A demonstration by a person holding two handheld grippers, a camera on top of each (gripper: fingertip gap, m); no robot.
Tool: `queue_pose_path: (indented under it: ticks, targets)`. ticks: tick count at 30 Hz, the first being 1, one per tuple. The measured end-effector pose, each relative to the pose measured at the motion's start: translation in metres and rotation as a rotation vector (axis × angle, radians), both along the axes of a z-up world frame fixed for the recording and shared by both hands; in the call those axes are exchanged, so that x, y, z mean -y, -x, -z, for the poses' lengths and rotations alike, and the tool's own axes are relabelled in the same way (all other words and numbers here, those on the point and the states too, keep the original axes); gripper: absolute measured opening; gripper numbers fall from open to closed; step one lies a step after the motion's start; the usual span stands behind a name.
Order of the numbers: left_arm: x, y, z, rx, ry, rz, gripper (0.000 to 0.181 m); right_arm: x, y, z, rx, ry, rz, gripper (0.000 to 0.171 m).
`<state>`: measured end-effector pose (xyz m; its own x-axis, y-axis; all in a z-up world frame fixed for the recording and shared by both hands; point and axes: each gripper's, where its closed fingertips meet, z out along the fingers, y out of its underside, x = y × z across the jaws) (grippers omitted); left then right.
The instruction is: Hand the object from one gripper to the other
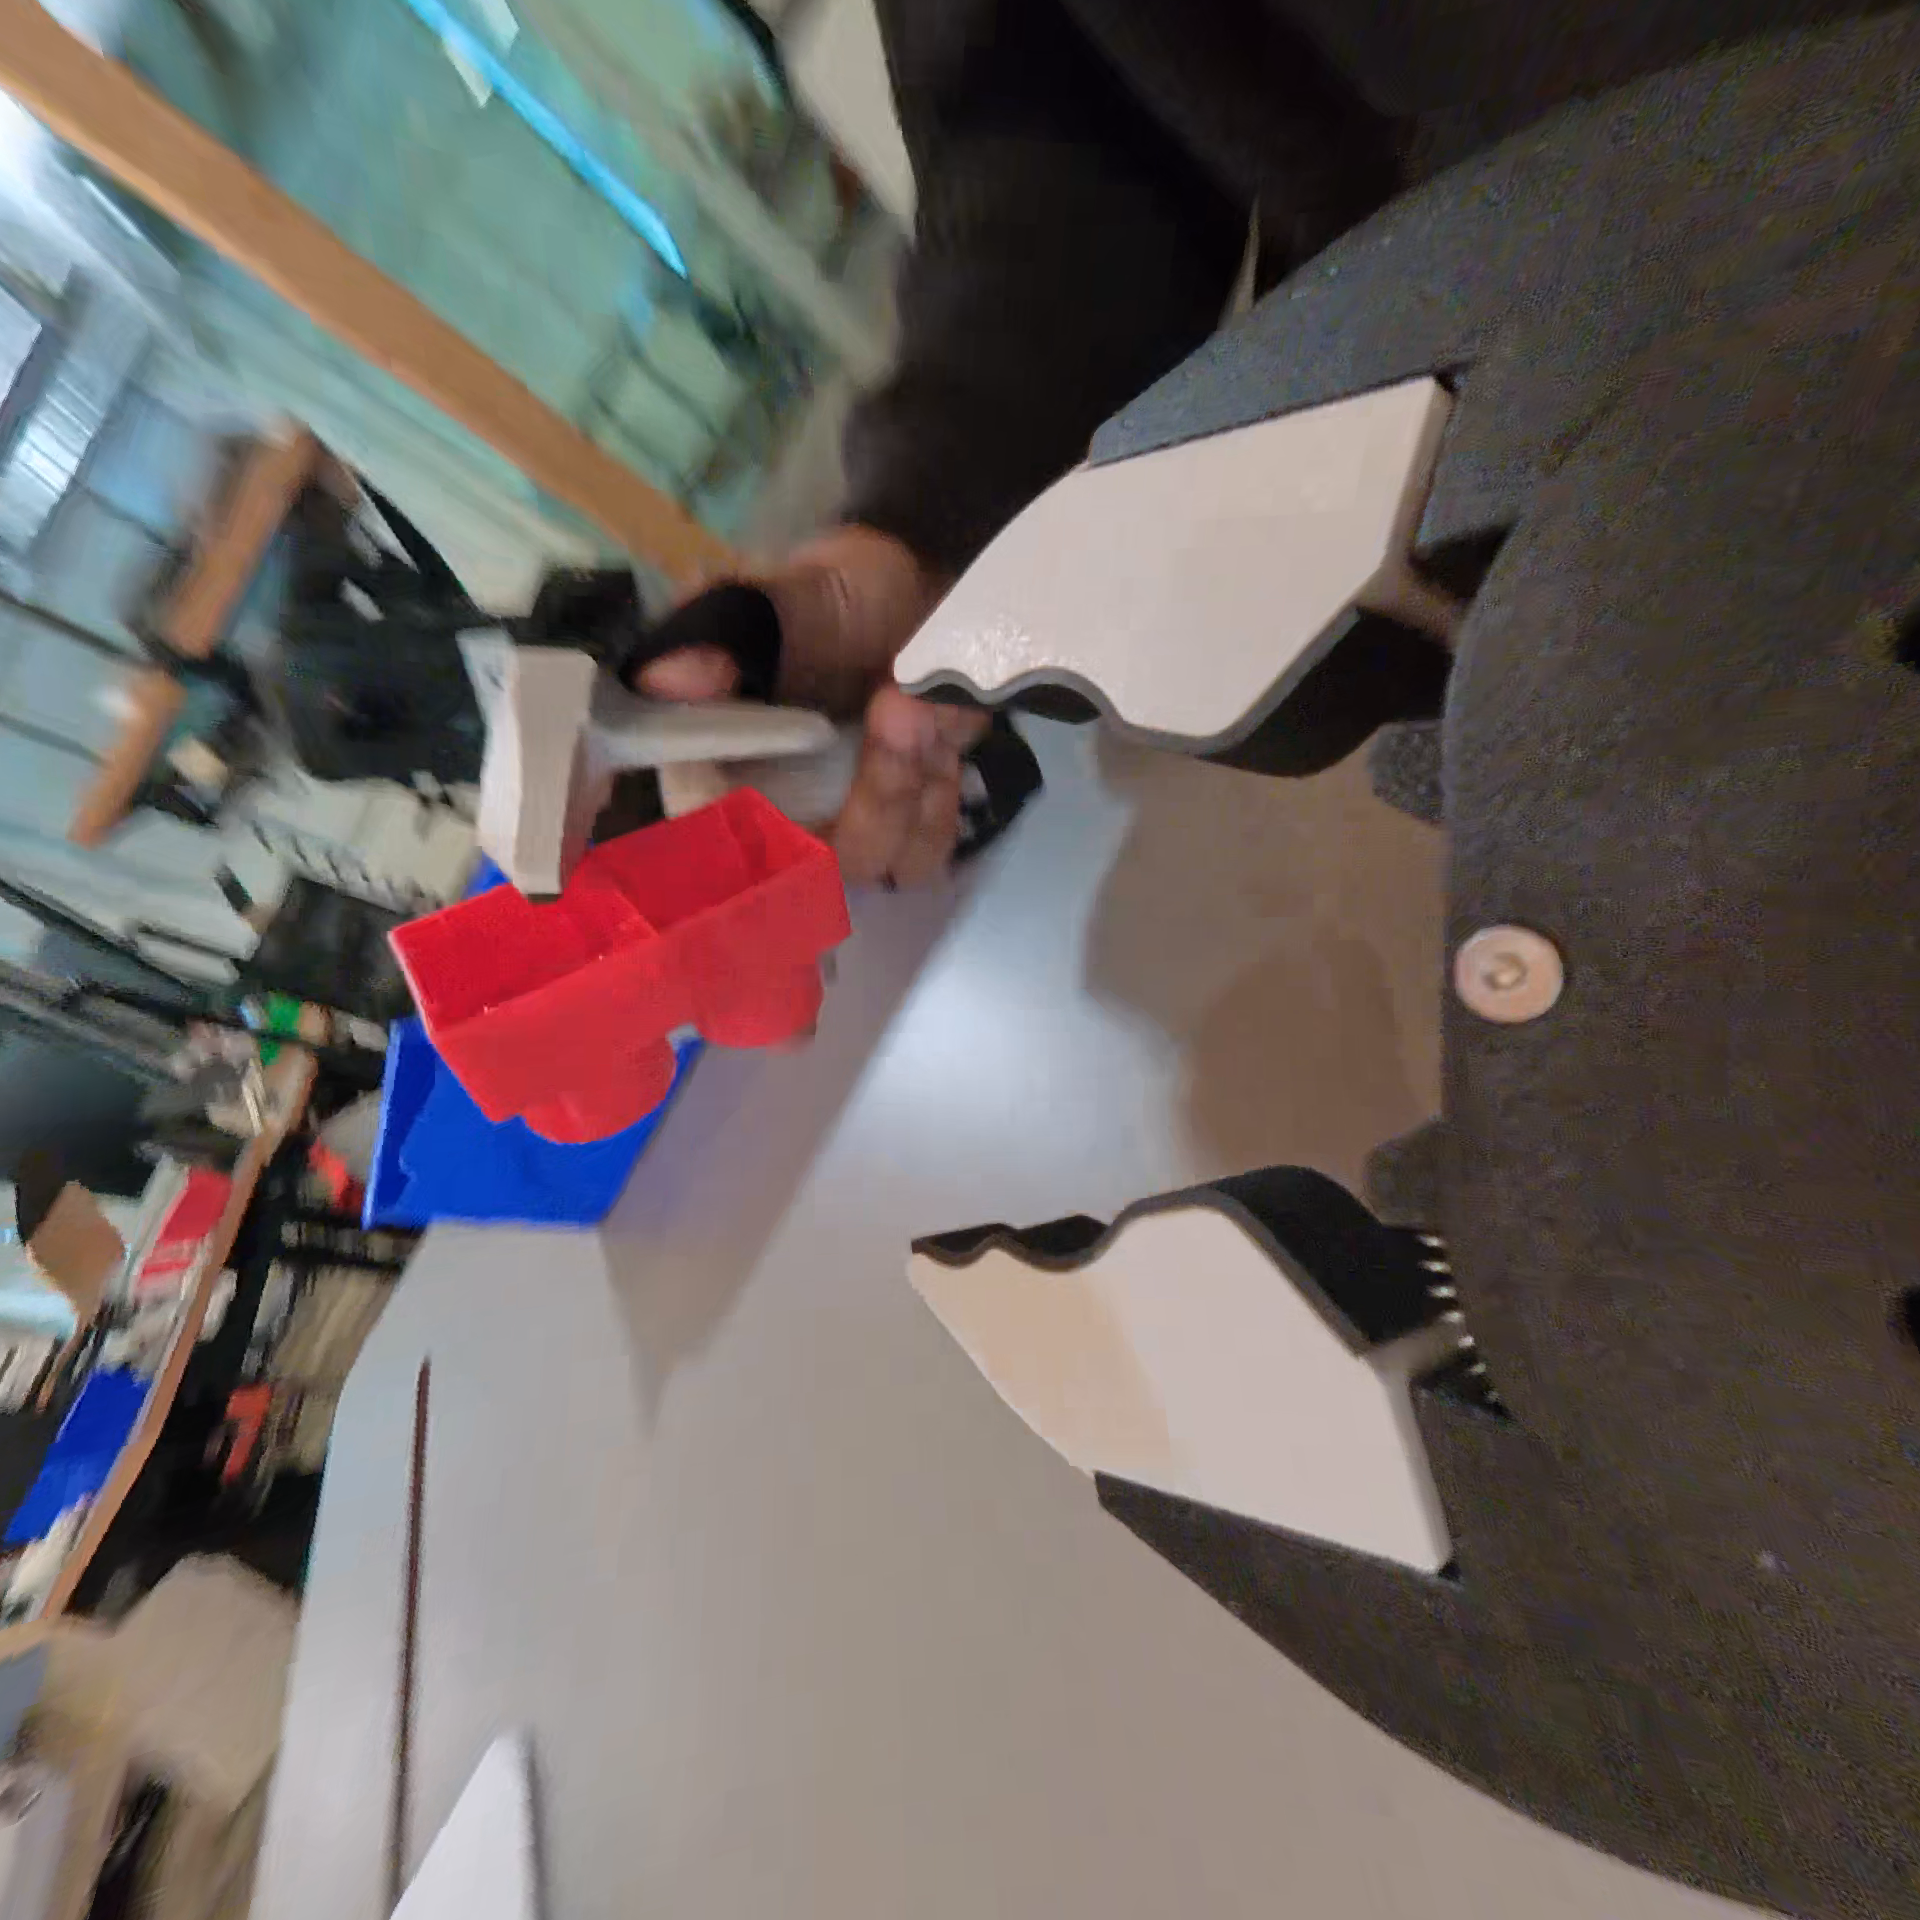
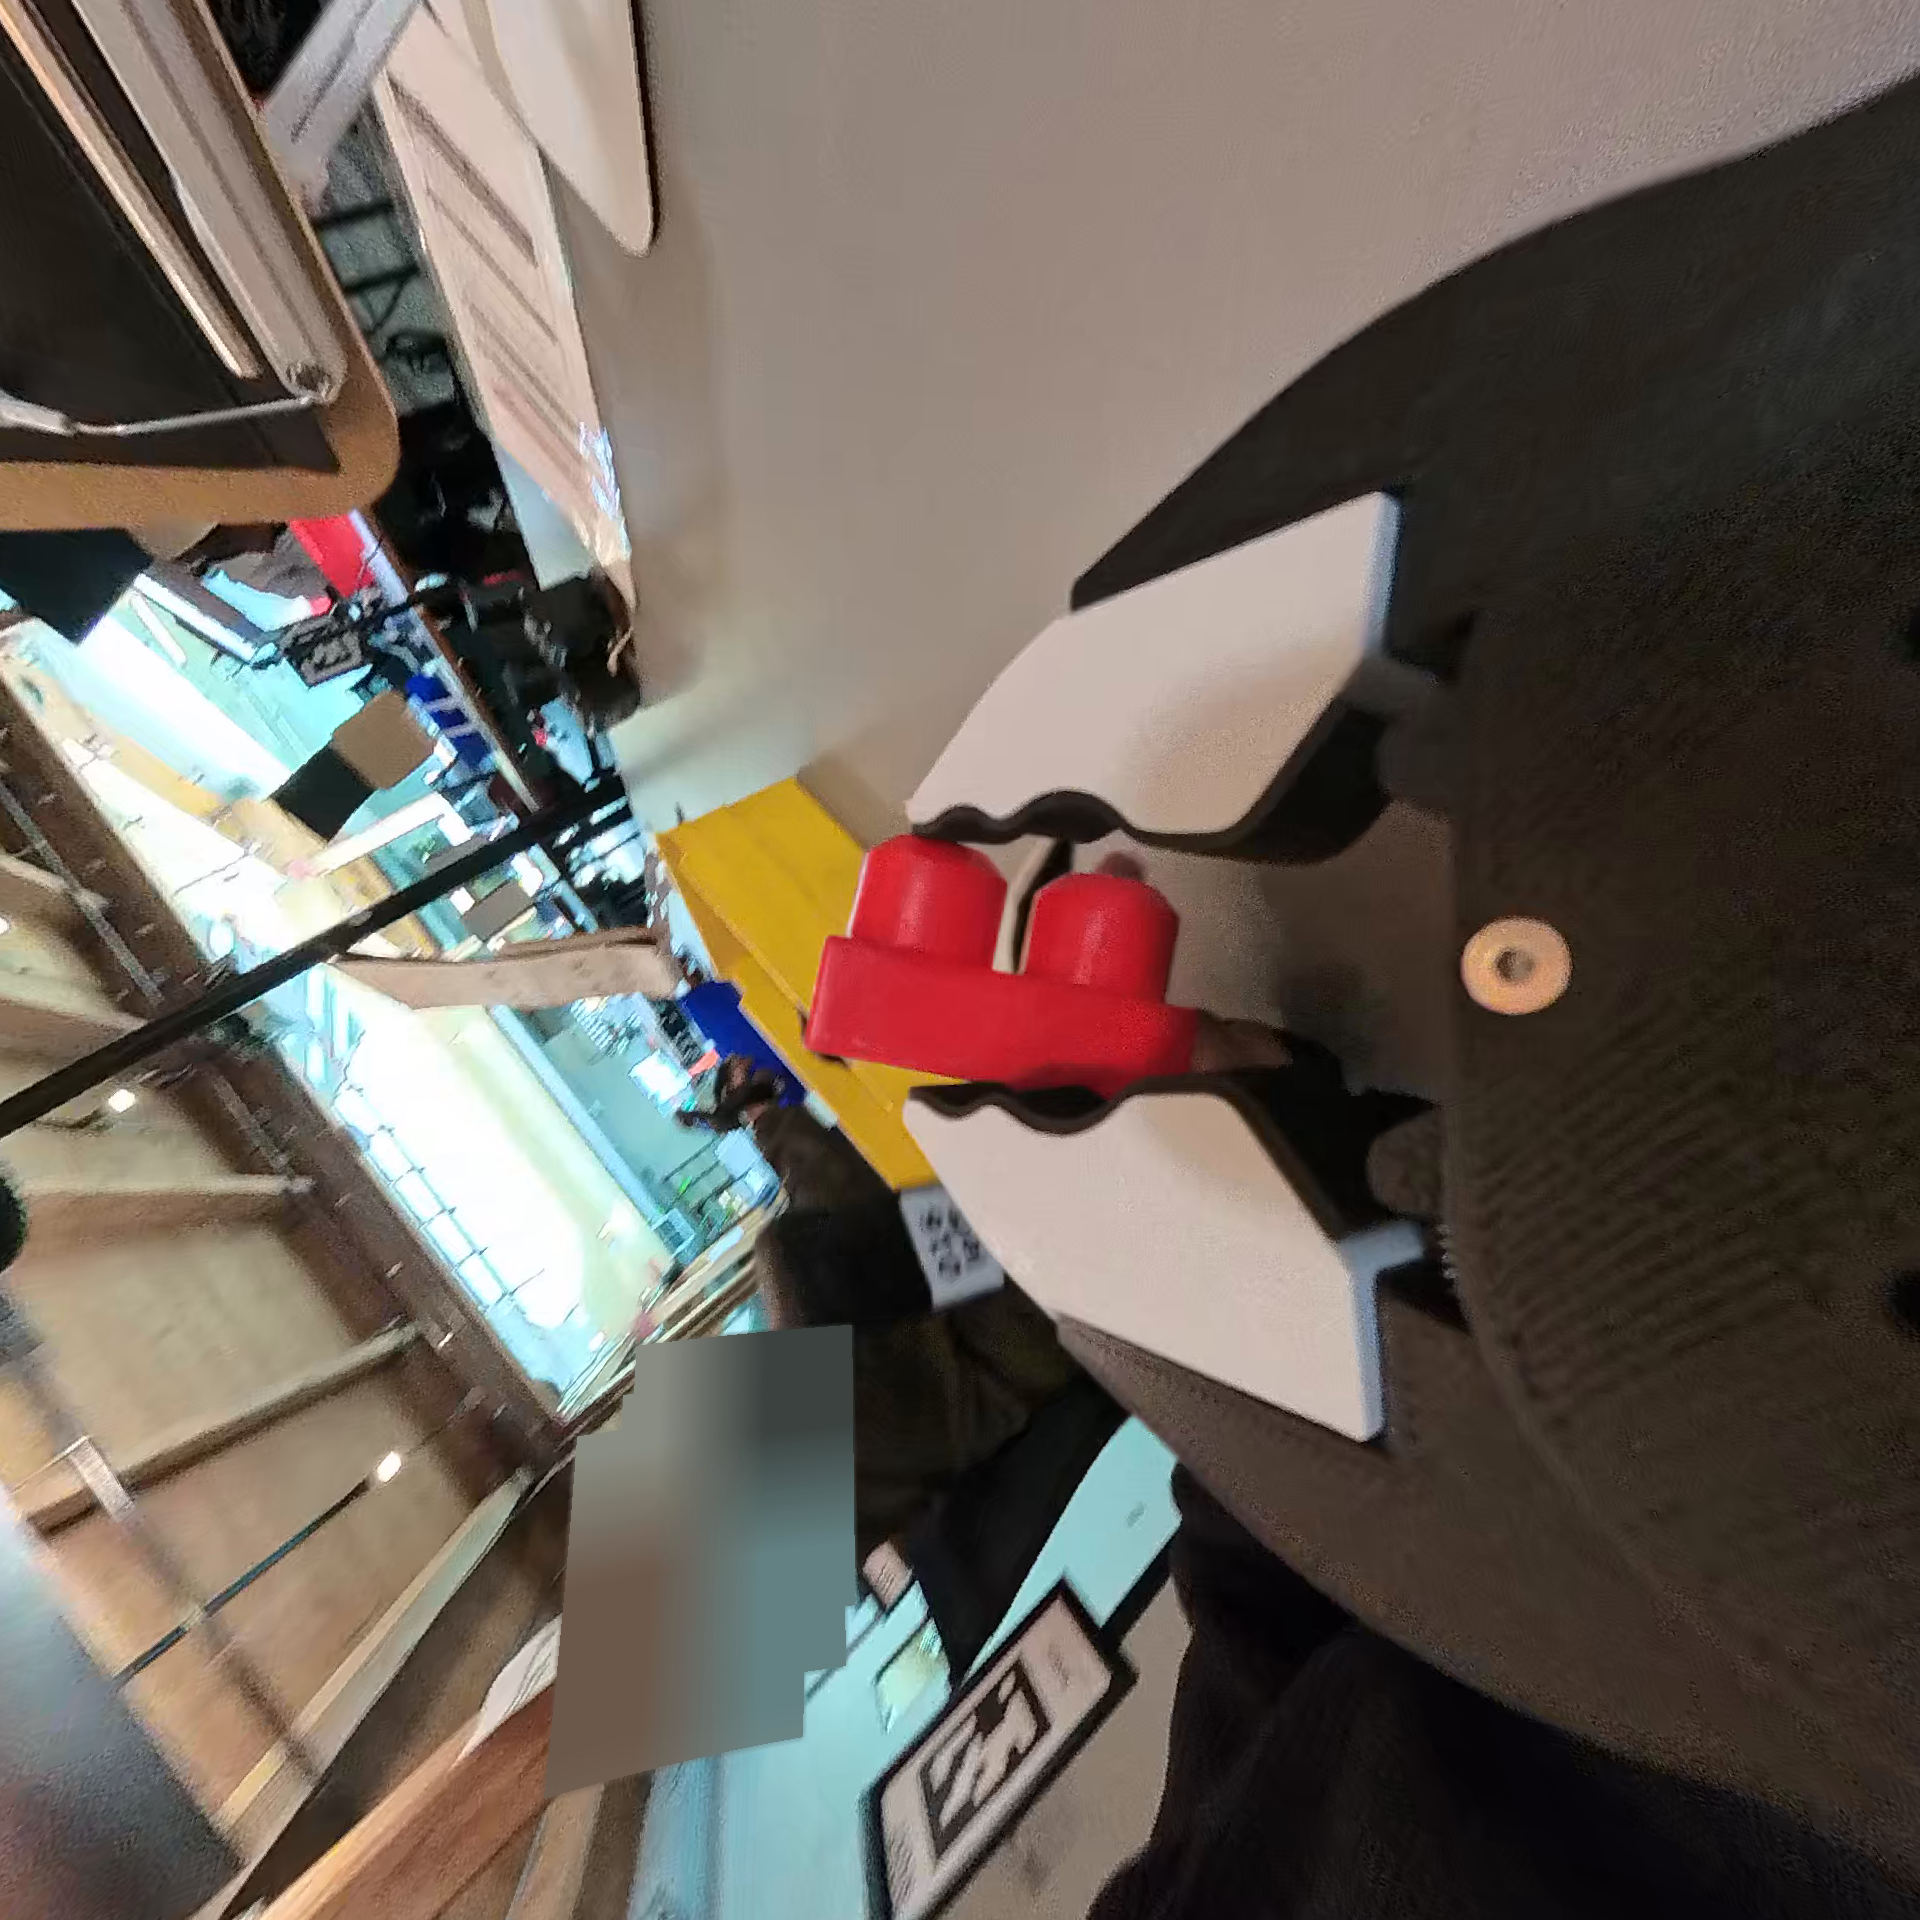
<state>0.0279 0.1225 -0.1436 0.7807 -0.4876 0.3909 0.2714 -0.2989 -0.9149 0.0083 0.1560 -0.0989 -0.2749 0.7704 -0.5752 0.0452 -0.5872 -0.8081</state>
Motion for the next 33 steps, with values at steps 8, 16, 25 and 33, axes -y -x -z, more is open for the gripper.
queue_pose_path:
  ticks: [8,16,25,33]
  targets:
    - [0.012,0.0,-0.029,0.602,0.055,0.239,0.075,0.024,0.002,-0.013,-0.103,0.029,-0.112,0.045]
    - [0.013,-0.014,-0.024,0.614,0.1,0.287,0.087,0.035,0.005,-0.012,-0.105,-0.007,-0.125,0.045]
    - [0.017,-0.006,-0.029,0.616,0.051,0.298,0.04,0.029,0.004,-0.013,-0.117,-0.029,-0.093,0.045]
    - [0.014,0.022,-0.037,0.646,-0.013,0.213,0.04,0.017,0.004,-0.008,-0.089,-0.02,-0.051,0.041]
